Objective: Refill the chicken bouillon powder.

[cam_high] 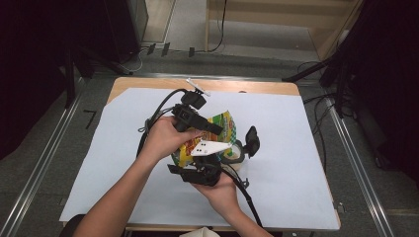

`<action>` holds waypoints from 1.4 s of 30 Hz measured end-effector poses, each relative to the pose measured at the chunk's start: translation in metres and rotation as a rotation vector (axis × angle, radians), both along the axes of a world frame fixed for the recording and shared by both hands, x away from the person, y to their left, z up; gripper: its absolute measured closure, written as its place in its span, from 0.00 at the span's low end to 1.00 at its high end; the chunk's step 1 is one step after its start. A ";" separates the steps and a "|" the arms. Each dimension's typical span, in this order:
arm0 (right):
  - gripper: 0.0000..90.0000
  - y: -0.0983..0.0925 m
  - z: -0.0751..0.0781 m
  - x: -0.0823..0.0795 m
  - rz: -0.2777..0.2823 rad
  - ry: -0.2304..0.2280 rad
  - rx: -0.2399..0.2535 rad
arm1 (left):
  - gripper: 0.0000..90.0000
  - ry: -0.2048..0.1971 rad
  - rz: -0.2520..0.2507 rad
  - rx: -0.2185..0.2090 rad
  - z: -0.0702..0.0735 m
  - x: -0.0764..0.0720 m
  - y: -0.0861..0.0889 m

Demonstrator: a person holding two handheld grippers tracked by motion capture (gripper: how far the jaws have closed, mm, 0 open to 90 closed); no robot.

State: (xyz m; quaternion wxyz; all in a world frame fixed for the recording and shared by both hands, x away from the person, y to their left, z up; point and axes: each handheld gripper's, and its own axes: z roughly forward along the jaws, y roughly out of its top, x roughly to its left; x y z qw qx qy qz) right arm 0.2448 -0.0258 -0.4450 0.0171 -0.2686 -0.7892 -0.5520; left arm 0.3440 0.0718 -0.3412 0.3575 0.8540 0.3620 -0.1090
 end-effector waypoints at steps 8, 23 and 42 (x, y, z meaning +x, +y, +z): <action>0.77 -0.004 0.000 0.000 -0.013 0.005 0.006 | 0.85 0.002 -0.016 0.004 0.000 0.001 -0.006; 0.76 -0.008 -0.003 -0.001 -0.034 0.018 0.017 | 0.84 -0.001 -0.036 0.018 -0.002 0.001 -0.015; 0.76 -0.003 -0.001 -0.002 -0.014 0.019 0.023 | 0.84 -0.003 -0.019 0.018 0.001 -0.001 -0.009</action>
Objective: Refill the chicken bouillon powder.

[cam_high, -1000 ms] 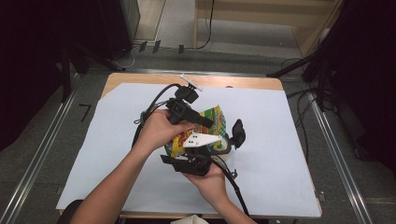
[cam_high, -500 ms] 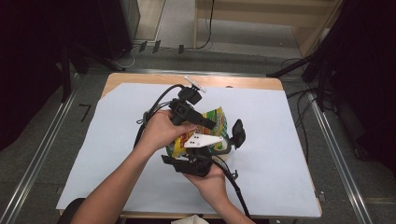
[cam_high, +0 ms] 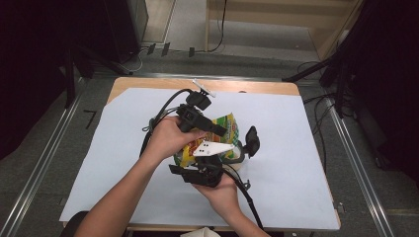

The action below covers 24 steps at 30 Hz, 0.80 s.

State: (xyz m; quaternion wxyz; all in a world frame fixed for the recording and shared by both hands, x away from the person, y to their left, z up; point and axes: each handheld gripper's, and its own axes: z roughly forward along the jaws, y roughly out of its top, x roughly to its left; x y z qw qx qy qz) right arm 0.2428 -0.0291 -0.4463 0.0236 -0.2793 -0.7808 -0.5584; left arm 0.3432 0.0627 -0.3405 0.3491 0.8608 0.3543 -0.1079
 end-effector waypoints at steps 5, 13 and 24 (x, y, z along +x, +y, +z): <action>0.76 0.001 0.001 0.000 0.010 0.015 0.002 | 0.84 0.003 0.002 0.000 0.000 0.001 0.002; 0.76 0.001 0.001 0.000 0.010 0.017 0.000 | 0.84 0.017 0.004 -0.006 -0.002 0.003 0.004; 0.76 0.001 0.002 0.000 0.015 0.017 -0.014 | 0.83 0.040 0.015 -0.014 -0.005 0.007 0.007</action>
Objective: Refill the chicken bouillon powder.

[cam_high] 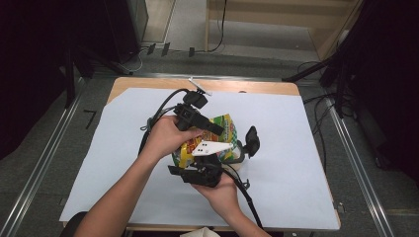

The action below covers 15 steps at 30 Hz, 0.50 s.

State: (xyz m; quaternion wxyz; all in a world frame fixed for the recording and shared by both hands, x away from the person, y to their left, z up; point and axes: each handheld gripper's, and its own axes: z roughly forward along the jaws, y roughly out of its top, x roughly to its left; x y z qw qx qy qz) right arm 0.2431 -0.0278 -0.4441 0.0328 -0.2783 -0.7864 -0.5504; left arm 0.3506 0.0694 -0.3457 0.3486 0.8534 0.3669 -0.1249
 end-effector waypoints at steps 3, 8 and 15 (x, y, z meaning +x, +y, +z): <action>0.76 0.000 0.000 0.000 0.000 0.001 0.001 | 0.83 0.001 -0.001 0.000 -0.001 0.000 0.000; 0.76 0.000 -0.001 0.000 0.000 -0.001 -0.002 | 0.83 -0.001 0.000 0.000 -0.001 0.000 0.000; 0.76 0.000 -0.001 0.001 0.001 -0.005 -0.004 | 0.83 -0.006 0.001 0.001 0.000 -0.001 0.000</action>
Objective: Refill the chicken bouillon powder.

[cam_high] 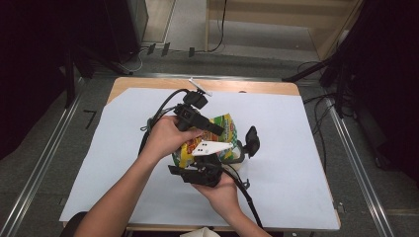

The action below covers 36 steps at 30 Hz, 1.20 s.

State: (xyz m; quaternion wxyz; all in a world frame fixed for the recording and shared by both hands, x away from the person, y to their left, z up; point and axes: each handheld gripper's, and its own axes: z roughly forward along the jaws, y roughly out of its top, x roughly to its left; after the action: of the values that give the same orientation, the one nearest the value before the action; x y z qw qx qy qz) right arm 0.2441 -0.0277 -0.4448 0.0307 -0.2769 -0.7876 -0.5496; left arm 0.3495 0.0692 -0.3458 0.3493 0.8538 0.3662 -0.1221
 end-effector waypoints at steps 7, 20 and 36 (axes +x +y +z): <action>0.76 -0.001 -0.001 0.001 0.001 -0.014 -0.011 | 0.83 -0.014 0.000 0.005 0.000 -0.001 -0.001; 0.77 -0.002 -0.001 0.003 0.003 -0.023 -0.004 | 0.82 -0.021 0.005 0.001 0.003 -0.003 0.001; 0.77 -0.004 -0.001 0.004 0.008 -0.018 -0.002 | 0.82 -0.025 0.006 0.006 0.003 -0.003 0.001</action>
State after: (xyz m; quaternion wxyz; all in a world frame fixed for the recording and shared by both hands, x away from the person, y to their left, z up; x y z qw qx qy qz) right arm 0.2486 -0.0312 -0.4461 0.0257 -0.2688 -0.7894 -0.5513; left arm 0.3466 0.0701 -0.3428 0.3517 0.8552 0.3647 -0.1092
